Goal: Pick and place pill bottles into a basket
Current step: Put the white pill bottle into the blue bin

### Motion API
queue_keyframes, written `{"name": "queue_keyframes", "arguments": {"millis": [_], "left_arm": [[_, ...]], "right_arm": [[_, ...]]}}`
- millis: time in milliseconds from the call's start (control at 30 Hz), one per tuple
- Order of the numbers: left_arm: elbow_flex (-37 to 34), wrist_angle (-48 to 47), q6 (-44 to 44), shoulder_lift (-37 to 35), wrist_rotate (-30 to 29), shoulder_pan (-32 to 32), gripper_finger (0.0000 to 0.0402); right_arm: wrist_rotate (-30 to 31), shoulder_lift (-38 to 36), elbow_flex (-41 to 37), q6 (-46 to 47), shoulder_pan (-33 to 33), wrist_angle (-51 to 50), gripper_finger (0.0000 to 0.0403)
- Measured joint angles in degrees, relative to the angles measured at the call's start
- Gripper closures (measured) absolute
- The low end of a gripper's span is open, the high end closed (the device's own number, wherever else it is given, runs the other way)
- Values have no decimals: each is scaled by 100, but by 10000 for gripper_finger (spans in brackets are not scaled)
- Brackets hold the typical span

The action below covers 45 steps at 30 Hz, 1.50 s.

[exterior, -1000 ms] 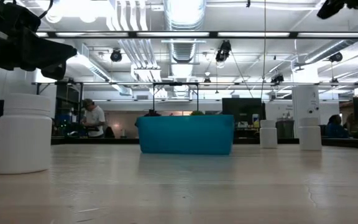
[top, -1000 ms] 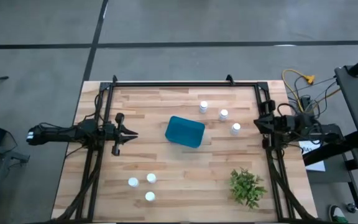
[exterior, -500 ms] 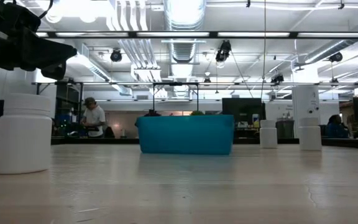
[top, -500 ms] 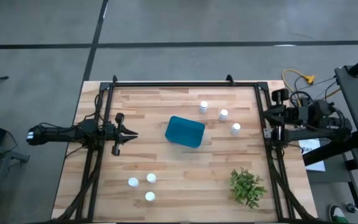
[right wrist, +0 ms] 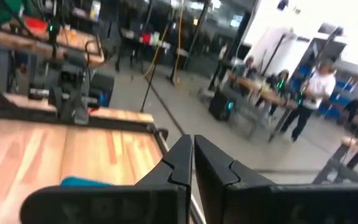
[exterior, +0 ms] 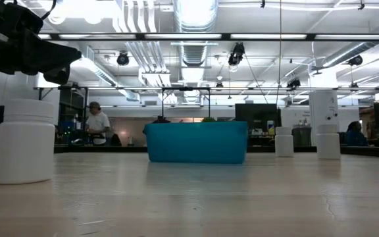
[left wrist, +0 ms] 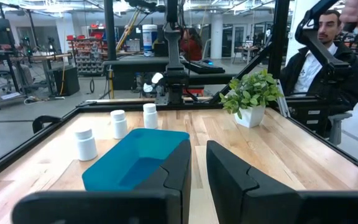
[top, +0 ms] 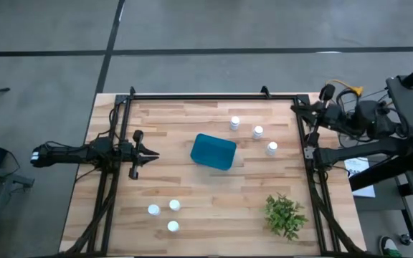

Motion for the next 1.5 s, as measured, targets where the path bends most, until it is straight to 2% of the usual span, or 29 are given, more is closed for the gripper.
{"name": "queue_keyframes", "arguments": {"millis": [133,300,500,767,1233,1500], "left_arm": [[0,-2,0,-1,0,0,369],[0,-2,0,-1,1,0,369],[0,-2,0,-1,-1,0,369],[0,-2,0,-1,-1,-2,369],[0,-2,0,-1,-1,0,369],[0,-2,0,0,-1,-1,369]], "right_arm": [[39,350,647,241,0,-777,394],[526,666,1326,369,-2,-1629,394],[1047,846,1954,527,-4,-2170,394],[1050,1121,2502,1131,-11,-3111,394],[1036,1872,2889,2360,-68,-4787,394],[241,2073,3009,2944,-503,-5361,394]]}}
